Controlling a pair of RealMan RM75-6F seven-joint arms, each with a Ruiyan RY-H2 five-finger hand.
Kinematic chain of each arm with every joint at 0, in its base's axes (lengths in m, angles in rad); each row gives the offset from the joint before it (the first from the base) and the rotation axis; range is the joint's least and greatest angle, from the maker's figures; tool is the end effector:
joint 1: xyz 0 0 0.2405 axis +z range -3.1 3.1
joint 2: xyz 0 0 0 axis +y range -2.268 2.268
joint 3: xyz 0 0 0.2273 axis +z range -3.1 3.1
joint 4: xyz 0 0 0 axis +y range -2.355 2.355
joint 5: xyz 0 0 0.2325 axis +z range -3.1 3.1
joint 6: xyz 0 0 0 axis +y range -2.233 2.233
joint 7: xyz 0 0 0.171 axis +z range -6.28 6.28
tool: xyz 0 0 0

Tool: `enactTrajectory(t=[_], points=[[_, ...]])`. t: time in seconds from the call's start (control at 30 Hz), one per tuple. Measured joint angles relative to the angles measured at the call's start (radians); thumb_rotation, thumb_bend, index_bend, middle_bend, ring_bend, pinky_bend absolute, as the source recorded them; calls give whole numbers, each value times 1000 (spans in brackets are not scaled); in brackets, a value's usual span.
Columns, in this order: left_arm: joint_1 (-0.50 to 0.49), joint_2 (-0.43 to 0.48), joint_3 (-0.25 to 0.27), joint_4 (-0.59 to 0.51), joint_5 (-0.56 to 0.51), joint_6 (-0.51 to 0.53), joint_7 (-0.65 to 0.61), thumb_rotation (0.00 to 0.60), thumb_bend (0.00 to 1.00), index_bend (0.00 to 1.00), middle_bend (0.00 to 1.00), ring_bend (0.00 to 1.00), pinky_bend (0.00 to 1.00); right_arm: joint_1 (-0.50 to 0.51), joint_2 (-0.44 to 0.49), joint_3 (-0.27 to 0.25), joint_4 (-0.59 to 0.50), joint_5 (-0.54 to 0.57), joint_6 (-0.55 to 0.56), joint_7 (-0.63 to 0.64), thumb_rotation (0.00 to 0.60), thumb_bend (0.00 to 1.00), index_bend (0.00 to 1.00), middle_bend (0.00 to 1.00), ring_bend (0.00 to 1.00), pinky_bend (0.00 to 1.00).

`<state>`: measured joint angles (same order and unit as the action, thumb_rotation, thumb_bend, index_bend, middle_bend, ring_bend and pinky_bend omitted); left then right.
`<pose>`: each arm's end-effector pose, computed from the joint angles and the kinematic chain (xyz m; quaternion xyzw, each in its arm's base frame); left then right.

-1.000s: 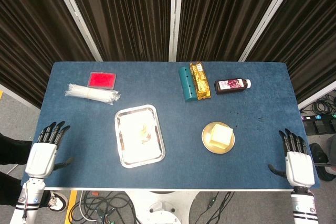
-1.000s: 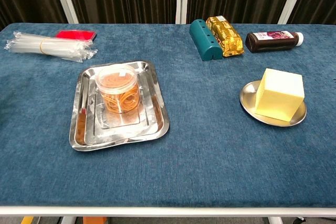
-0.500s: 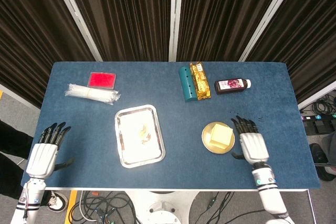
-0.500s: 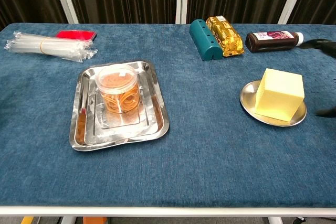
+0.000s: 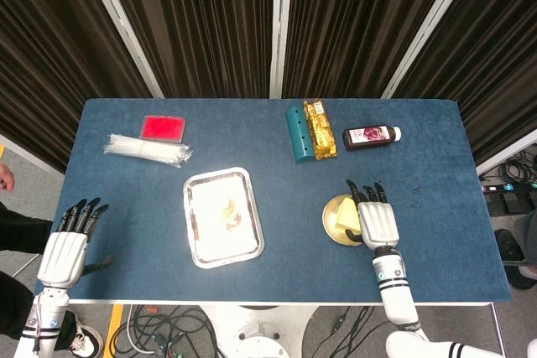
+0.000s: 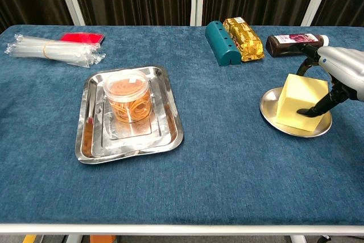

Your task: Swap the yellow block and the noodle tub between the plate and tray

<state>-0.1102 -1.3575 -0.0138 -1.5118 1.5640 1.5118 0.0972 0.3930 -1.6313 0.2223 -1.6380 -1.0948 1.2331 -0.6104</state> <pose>-0.2671 0.2046 0.0576 -0.6132 -0.3804 -0.4167 0.5528 -0.1671 -0.2907 -0.0307 0.6360 -0.4367 0.3471 0.5333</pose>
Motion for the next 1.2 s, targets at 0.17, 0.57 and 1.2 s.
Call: enactTrajectory(t=[0.17,0.57,1.2], points=[[-3,0,-4,-2,-1,-1,1,600,0,132,66,0,112,7,-10,-2,5,-31,29,12,600,246,48,491,233,0],[-14,6,-13,-10,-2,-9,2,600,0,132,66,0,112,135,-8,76,-23,-45,-20,-27,600,248,49,479,232,0],[-15,-7,-4,42,-9,-24,-51,600,0,132,66,0,111,403,-187,139,300,71,-242,25,600,211,48,403,197,0]])
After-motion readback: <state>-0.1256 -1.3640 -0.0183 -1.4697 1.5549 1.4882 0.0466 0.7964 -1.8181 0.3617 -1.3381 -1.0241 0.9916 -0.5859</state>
